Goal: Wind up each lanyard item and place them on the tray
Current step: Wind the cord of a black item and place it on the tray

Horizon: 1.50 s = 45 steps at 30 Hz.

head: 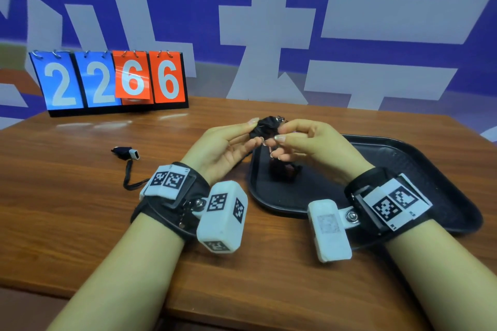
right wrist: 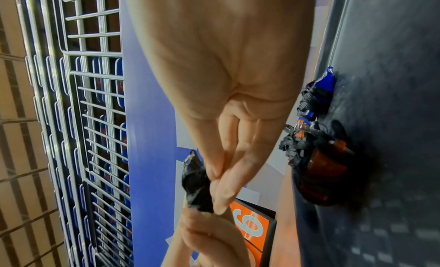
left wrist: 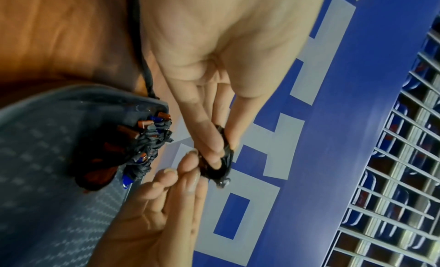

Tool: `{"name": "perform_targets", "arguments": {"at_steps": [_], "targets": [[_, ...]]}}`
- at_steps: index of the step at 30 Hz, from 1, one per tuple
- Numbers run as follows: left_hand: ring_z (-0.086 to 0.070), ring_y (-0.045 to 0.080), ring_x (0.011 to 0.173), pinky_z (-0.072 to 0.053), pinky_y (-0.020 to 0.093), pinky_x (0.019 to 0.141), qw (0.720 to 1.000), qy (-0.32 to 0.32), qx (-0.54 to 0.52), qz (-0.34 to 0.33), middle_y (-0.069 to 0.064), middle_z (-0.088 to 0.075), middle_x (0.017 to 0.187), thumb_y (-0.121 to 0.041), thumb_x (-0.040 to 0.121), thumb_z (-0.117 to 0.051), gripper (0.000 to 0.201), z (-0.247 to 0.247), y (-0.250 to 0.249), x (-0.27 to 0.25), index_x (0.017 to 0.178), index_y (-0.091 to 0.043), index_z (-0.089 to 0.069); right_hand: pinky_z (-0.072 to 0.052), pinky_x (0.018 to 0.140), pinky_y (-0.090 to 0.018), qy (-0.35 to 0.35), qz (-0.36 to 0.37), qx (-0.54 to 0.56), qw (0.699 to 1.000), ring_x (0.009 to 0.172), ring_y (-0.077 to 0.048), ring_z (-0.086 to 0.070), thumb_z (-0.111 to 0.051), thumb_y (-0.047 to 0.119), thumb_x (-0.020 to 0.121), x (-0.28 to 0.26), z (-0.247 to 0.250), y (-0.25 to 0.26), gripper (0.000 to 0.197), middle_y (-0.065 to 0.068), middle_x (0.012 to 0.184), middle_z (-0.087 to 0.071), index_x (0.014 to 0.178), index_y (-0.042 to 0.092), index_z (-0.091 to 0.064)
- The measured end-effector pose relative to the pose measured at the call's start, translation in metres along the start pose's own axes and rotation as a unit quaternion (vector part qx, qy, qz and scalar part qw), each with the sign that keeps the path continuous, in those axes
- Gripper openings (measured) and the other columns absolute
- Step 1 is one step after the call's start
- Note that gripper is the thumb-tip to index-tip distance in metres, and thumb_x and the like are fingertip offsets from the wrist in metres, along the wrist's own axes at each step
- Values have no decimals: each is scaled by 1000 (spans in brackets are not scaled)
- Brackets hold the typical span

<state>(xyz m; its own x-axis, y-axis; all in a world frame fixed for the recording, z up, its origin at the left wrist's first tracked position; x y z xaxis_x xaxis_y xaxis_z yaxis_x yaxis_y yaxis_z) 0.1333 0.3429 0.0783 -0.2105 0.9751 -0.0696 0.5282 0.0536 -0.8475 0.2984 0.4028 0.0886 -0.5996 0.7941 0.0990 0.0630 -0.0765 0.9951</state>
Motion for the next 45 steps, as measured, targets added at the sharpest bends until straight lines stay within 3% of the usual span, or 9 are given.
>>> {"name": "perform_targets", "arguments": {"at_steps": [3,6,14,20,22,27,33,39,45], "targets": [[-68,12,64,-56,14,60,999,23,31,9,12,-72,89,-5,93,-61,19,0,1,0,110,3,-68,-57,66,-21,23,-31,-7,999,71,-15,-72,-61,-1,90,0,3,0,8,-13,90,-75,91,7,-64],[-70,11,65,-56,14,60,995,34,89,5,7,-75,85,-4,92,-61,16,2,0,-1,104,0,-70,-57,66,-20,32,-50,-37,998,71,-14,-71,-62,-1,90,0,6,-1,9,-11,87,-75,96,1,-68],[-74,15,72,-56,15,63,979,49,200,7,11,-77,93,-7,89,-66,23,3,-1,-1,109,1,-70,-62,71,-30,-22,-37,-68,997,68,-17,-68,-67,-9,84,4,9,-13,6,-9,70,-68,87,-5,-72],[-74,15,71,-55,15,61,973,60,222,8,12,-77,87,-6,90,-66,23,3,4,1,110,5,-70,-61,75,-27,-12,-58,-30,998,81,-24,-71,-60,-16,85,4,9,-14,22,-23,89,-72,103,-10,-70],[-74,16,71,-54,14,59,972,51,230,2,15,-76,92,-6,90,-67,23,3,5,2,110,4,-70,-61,77,-29,-7,-80,-6,997,85,-28,-71,-55,-17,87,5,11,-13,25,-25,93,-70,107,-10,-68],[-72,17,71,-50,14,53,960,32,276,-20,17,-75,100,-9,88,-71,23,8,7,6,108,2,-72,-58,88,-34,12,-97,-2,995,97,-31,-71,-64,2,89,5,12,-10,21,-22,100,-73,108,-5,-70],[-69,16,65,-43,16,48,958,16,284,-38,7,-75,84,-11,84,-76,26,3,10,7,108,-2,-68,-56,71,-16,-47,-52,-67,995,80,-10,-71,-75,7,82,7,18,-12,17,-7,88,-75,99,6,-76],[-68,25,80,-49,19,59,974,58,213,-50,23,-67,98,-10,90,-67,27,-16,-8,7,112,5,-67,-57,75,-19,-57,-25,-21,998,79,-13,-69,-76,5,80,8,27,12,15,-10,89,-75,94,7,-76],[-72,16,91,-55,19,73,934,73,337,-87,10,-76,103,-11,87,-72,21,-49,-33,20,108,-8,-74,-51,62,-11,-86,4,-52,995,71,-2,-70,-76,9,81,5,52,39,17,2,80,-75,98,10,-75]]}}
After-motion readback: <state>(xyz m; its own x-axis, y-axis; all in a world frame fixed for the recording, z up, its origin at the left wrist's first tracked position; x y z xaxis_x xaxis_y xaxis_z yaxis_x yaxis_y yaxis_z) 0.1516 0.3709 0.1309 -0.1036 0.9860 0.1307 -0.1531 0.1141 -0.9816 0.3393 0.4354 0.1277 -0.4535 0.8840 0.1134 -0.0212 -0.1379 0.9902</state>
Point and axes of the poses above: each hand's wrist, its own x-axis towards the middle knuckle, its own z-axis out of the back of the hand, y = z × x, the point moved 3 cm from there along x, towards the middle knuckle
